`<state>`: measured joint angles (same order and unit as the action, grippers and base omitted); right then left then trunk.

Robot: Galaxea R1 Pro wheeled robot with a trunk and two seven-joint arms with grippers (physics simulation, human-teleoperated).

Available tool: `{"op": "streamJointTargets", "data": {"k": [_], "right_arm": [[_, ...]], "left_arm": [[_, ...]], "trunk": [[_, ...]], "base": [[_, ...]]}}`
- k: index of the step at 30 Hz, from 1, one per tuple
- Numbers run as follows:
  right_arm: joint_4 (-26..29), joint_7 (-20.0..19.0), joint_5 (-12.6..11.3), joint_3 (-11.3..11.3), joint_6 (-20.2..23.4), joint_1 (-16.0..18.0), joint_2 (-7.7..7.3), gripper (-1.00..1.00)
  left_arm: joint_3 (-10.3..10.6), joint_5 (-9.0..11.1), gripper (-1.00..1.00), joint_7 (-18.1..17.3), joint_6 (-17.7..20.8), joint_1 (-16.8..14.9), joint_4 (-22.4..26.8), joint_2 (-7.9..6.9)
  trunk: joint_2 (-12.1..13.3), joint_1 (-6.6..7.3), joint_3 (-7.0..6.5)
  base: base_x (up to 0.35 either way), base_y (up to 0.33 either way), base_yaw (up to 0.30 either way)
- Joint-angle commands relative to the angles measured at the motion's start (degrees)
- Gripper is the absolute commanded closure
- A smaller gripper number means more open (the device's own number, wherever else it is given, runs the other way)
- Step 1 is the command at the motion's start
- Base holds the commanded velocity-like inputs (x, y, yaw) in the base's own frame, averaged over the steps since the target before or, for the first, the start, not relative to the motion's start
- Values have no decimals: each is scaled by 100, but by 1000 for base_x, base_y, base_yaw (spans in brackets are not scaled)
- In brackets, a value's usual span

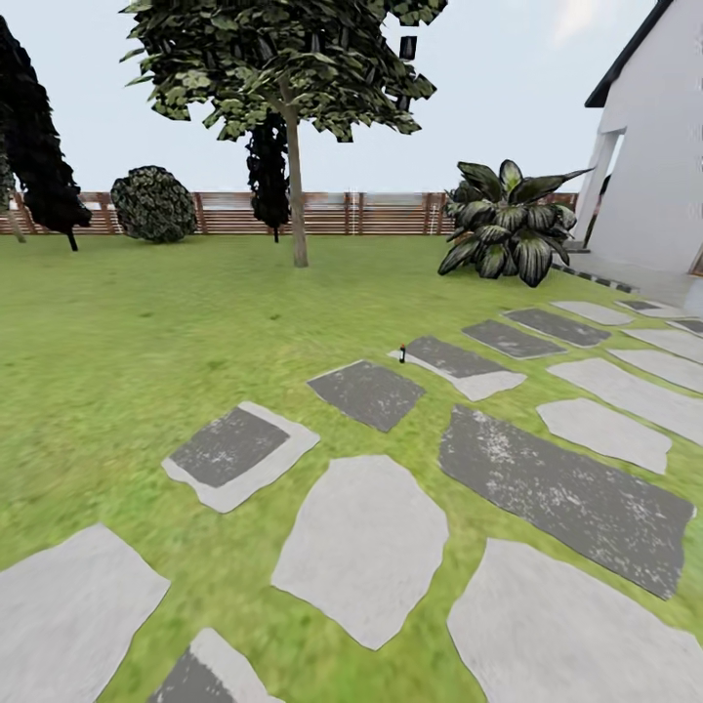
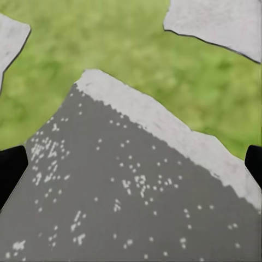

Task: Pick up the pesticide atomizer in the garden and spray insectifuge to fully cover both potted plants in the garden.

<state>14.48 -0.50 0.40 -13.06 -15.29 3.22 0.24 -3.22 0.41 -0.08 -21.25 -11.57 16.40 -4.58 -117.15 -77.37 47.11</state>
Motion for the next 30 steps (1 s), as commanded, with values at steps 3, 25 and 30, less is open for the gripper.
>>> {"op": "streamJointTargets", "data": {"k": [3,25,30], "right_arm": [[-23,-3,4,-21,-18,3,3,-100],[90,-20,-19,-38,-447,-3,40,-100],[-880,20,-28,-44,-874,-6,24,-100]], "left_arm": [[-11,3,-100,-1,-18,-3,-5,1],[-11,3,-100,-1,-19,-3,-5,-16],[-11,3,-100,-1,-20,-3,-5,-17]], "trunk": [[-2,-2,5],[-2,-2,5],[-2,-2,5]], "base": [[330,0,0],[330,0,0],[331,0,0]]}}
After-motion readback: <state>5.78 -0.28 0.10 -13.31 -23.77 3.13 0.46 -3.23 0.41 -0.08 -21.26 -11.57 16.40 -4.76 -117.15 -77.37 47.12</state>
